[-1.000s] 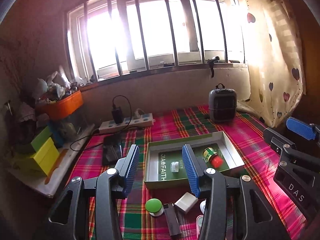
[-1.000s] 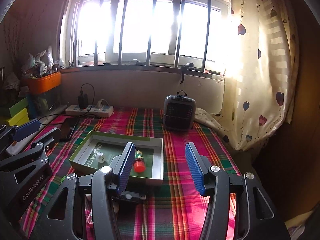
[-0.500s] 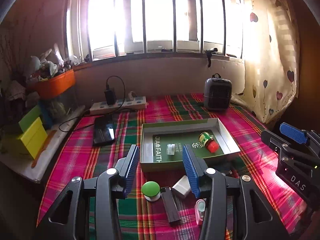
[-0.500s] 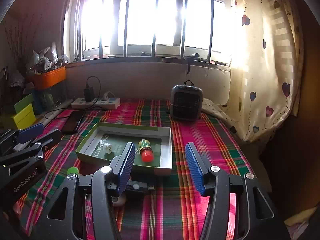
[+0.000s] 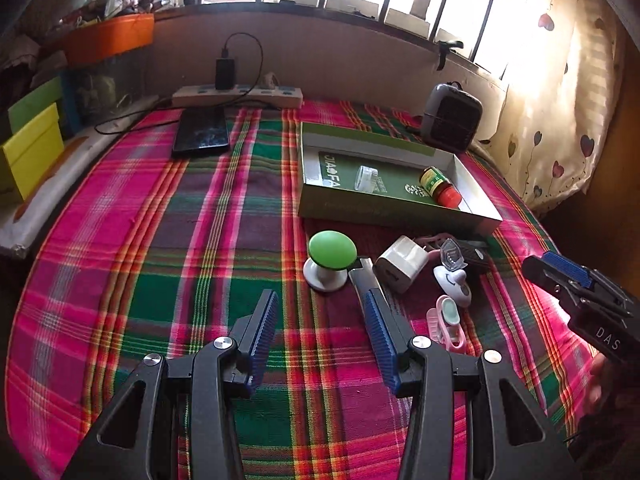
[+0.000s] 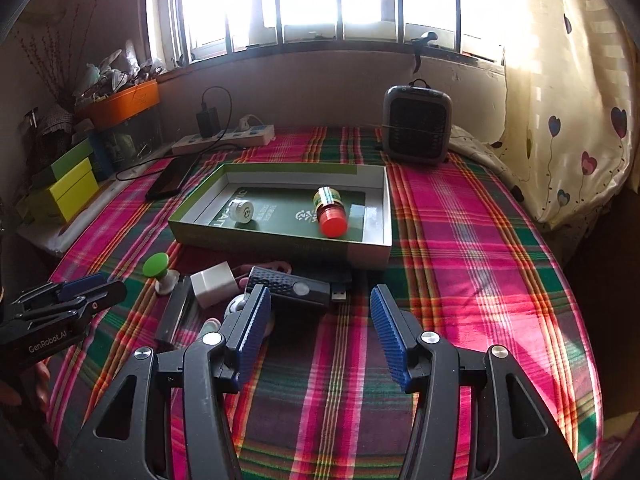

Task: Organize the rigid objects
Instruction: 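Withdraw both grippers from the tray back toward the remaining items, then grasp the pink-and-white holder with the right gripper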

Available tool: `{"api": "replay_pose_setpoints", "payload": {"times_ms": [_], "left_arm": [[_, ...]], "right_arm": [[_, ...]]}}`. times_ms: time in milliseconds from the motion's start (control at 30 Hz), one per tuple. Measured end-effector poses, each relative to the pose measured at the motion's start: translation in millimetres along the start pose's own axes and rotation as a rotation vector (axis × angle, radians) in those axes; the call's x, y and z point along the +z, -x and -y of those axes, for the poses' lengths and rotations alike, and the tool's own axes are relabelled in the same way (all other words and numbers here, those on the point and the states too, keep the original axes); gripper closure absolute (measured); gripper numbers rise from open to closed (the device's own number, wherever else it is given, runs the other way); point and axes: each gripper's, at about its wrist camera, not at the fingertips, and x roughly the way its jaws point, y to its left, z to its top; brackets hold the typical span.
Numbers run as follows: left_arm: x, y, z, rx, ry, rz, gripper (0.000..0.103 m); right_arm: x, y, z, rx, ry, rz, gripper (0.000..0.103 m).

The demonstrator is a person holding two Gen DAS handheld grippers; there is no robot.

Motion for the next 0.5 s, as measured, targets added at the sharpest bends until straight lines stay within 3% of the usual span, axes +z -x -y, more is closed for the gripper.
{"api": "replay_pose_setpoints", "payload": {"times_ms": [267,500], "left_arm": [[-5.7,-14.7,-2.1,0.005,-0.006,-0.049,0.059],[-8.1,-15.6,-7.4,0.012,-0.003,-0.058,0.059]], "right_arm": [[-12.1,-24.0,-18.1,0.156,-0.008,-0.098,0.05],[-18.7,-36.8,-34.1,0.218,-0.002,-0.153,0.05]]}}
